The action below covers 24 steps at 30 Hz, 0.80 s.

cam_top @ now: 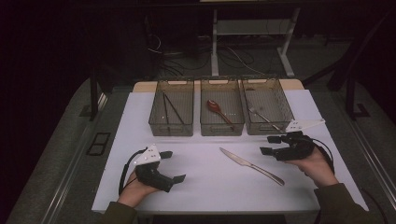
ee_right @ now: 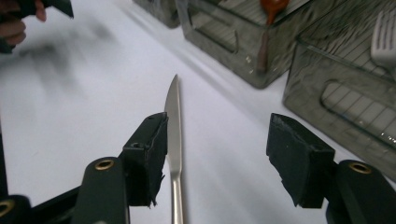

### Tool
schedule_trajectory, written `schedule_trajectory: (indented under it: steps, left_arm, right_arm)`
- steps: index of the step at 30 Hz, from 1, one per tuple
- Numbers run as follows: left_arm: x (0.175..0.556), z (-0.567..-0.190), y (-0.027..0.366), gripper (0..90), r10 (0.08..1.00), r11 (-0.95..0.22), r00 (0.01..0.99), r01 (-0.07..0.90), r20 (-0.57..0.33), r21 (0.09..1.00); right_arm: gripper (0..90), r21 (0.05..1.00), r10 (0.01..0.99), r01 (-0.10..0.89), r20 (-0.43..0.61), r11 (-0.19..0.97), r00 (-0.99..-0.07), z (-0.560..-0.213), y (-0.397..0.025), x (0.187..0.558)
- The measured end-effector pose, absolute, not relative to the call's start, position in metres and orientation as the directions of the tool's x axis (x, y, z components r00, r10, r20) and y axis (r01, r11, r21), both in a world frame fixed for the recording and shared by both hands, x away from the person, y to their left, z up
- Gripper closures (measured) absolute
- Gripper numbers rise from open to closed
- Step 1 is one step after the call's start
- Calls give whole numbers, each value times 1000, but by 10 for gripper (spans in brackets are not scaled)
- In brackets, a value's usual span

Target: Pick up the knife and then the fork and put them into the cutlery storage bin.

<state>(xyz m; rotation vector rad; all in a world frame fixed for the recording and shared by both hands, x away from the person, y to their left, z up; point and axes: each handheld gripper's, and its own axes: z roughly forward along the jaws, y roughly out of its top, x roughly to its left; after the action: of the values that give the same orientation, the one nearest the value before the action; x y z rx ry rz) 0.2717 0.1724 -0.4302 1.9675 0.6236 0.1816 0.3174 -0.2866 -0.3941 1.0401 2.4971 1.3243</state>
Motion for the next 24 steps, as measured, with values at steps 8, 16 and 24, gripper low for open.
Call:
schedule_trajectory:
  steps: [8,16,24]
  left_arm:
    - [272,-431,171,0,499,-347,855,349,-144,870]
    - [272,-431,171,0,496,-352,857,346,-141,870]
    - [272,-432,170,0,493,-359,859,344,-137,867]
  right_arm:
    - [398,706,609,519,156,481,-777,-397,-275,315]
    - [472,616,603,538,124,576,-788,-401,-261,313]
    - [583,522,553,507,79,686,-829,-405,-243,310]
